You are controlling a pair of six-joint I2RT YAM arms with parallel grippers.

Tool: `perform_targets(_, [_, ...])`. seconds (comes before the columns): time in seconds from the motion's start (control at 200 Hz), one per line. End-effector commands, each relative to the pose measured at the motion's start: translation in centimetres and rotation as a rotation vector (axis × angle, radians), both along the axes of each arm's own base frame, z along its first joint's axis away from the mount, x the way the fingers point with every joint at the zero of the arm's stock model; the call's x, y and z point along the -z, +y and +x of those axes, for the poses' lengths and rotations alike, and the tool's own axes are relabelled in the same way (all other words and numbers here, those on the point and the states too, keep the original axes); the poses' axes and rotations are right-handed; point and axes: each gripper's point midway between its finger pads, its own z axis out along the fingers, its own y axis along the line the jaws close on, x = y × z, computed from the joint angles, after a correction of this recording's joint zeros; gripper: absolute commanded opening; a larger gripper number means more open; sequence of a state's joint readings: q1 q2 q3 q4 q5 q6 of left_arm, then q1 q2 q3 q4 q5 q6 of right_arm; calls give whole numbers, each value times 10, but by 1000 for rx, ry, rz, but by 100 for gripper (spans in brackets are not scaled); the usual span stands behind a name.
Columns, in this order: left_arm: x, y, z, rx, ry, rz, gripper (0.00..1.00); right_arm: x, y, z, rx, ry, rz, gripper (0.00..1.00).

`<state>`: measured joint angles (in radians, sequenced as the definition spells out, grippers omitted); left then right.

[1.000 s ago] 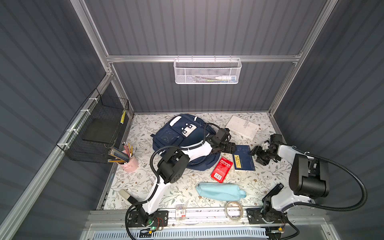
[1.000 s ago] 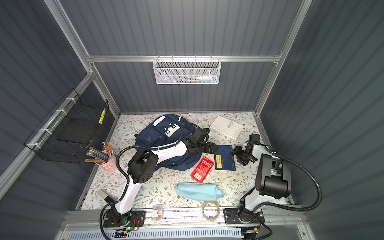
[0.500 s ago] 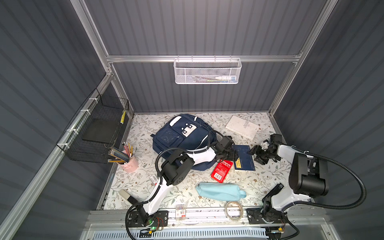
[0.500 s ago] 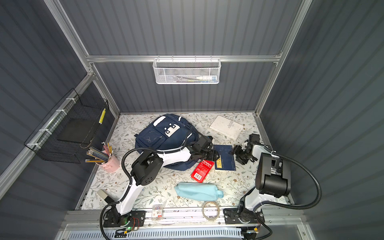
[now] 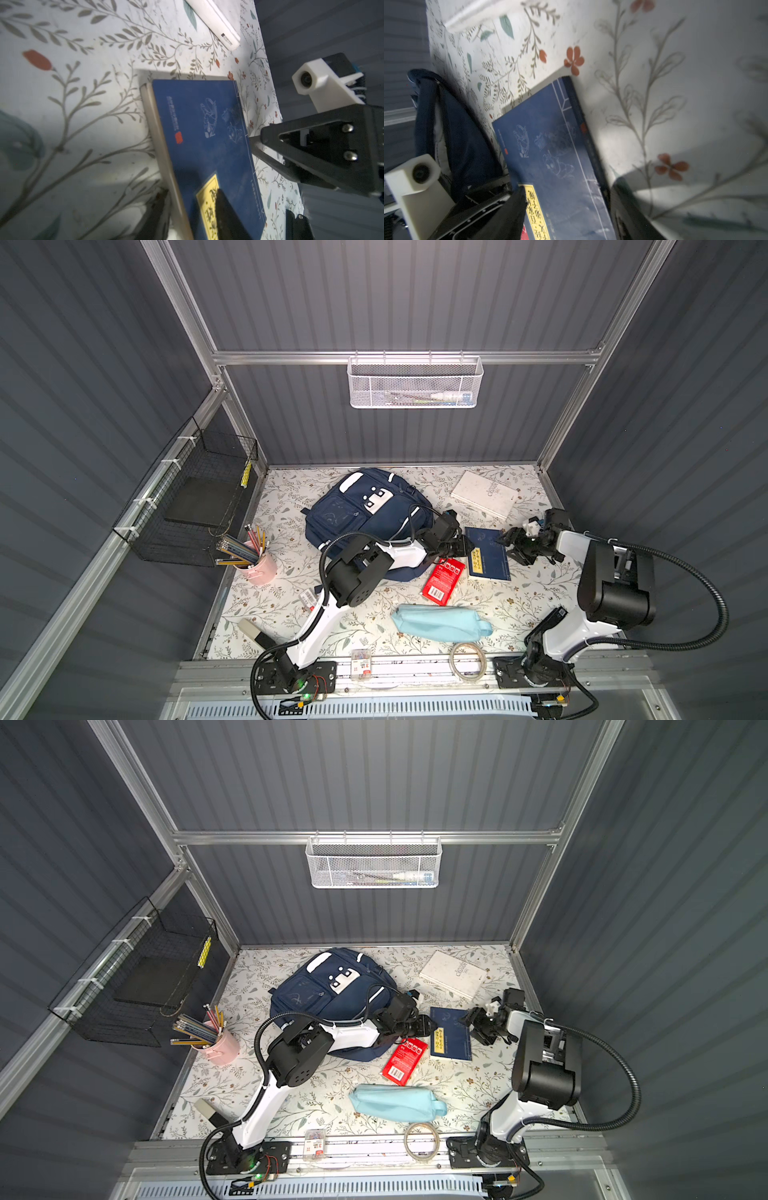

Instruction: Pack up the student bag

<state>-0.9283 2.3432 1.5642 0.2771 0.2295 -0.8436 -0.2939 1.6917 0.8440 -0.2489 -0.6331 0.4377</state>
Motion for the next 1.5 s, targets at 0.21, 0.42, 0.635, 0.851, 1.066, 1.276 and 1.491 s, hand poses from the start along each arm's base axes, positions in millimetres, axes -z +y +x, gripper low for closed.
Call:
perform_targets(0.21, [40, -18, -43, 107, 144, -37, 27, -9, 31, -14, -51, -31, 187, 50])
perform_targets(0.42, [38, -19, -39, 115, 117, -15, 42, -15, 33, -18, -52, -65, 180, 41])
perform_targets(0.635, [35, -24, -43, 148, 115, -42, 1, -3, 22, -23, -29, -20, 84, 38])
perform_targets(0.851, [4, -25, -34, 155, 92, -92, 0, -1, 3, -27, 22, 4, -15, 44])
perform_targets(1.066, [-93, -18, -9, 132, 12, -270, 0, -24, -9, -26, 70, -96, -62, 66])
perform_targets(1.276, [-167, -13, -8, 128, -31, -451, 0, -66, 5, -21, 29, -305, -17, 68])
perform_targets(1.491, [-174, -15, -17, 154, 23, -537, 0, -108, 31, -17, -73, -511, 137, 62])
